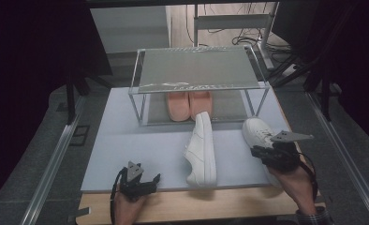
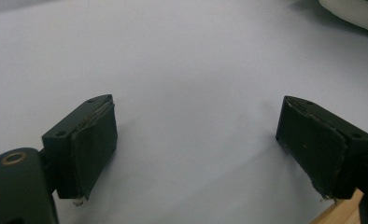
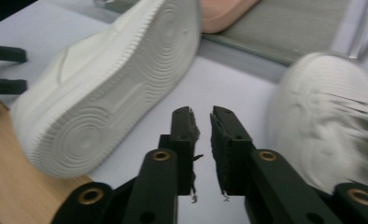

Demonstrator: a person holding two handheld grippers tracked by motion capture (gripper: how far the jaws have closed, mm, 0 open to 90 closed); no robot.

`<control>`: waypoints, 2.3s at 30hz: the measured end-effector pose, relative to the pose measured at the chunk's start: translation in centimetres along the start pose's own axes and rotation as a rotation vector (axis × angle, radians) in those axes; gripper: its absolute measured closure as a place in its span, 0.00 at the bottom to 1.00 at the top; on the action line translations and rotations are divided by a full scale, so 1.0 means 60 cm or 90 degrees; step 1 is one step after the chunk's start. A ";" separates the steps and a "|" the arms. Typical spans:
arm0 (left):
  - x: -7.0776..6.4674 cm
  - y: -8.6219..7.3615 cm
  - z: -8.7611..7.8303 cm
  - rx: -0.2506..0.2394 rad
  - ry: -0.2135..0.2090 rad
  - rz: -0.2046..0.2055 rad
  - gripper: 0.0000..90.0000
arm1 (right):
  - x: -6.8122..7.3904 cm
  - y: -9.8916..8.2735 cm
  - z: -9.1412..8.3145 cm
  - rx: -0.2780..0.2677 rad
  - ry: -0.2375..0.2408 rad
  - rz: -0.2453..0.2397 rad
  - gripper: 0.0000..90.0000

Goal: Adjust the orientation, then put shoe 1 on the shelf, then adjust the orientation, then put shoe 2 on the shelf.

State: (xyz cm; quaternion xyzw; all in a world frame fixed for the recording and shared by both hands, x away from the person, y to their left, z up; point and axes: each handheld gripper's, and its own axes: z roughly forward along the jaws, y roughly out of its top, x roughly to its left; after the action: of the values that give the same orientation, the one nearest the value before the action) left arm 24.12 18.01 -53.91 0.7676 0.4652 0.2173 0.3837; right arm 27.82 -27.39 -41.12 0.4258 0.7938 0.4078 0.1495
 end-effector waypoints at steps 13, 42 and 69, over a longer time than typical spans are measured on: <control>0.000 0.000 0.000 -0.002 0.000 -0.001 0.14 | 0.053 0.015 0.061 0.008 0.056 -0.035 1.00; 0.000 0.000 0.000 -0.002 0.001 0.000 0.14 | 0.127 0.039 0.151 0.008 0.086 -0.087 1.00; 0.000 0.000 0.000 -0.002 0.001 0.000 0.14 | 0.123 0.021 0.131 0.012 0.034 -0.088 1.00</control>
State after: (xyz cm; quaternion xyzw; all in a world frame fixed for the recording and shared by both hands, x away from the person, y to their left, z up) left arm 24.11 18.01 -53.93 0.7669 0.4649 0.2186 0.3847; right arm 28.74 -17.02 -44.21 0.3601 0.8287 0.4006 0.1519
